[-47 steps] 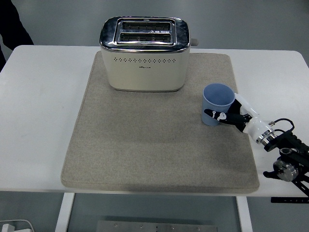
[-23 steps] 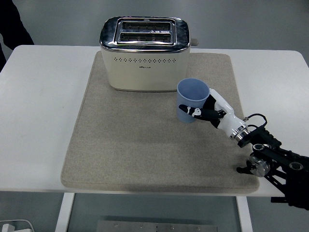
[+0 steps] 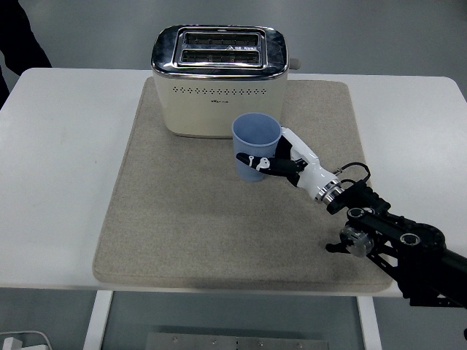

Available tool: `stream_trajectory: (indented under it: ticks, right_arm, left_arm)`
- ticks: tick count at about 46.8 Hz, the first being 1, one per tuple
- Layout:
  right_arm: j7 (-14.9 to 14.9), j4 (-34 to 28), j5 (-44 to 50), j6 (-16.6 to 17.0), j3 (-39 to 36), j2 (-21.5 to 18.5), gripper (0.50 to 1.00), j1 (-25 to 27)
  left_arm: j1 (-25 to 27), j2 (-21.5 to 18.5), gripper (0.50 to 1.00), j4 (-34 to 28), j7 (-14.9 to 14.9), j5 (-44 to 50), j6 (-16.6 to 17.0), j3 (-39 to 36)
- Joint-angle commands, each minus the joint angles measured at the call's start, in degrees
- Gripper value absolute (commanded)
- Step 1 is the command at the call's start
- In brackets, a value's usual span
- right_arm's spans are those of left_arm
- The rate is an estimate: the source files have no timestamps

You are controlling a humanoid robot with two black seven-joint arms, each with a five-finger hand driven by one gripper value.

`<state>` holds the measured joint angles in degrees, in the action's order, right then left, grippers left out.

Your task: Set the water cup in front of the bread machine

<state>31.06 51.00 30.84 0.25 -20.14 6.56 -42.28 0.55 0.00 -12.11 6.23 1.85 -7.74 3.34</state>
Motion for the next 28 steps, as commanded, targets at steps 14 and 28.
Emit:
stream_trajectory:
  ticks: [14, 28]
  right_arm:
    - [0.0, -5.6, 0.1, -0.1, 1.6, -5.9, 0.535, -1.9]
    - [0.0, -8.4, 0.0, -0.1, 1.7, -6.6, 0.539, -3.1]
  left_arm:
    - [0.0, 0.0, 1.000, 0.0, 0.0, 0.0, 0.0, 0.0]
    - [0.1, 0.0, 1.000, 0.0, 0.0, 0.0, 0.0, 0.0]
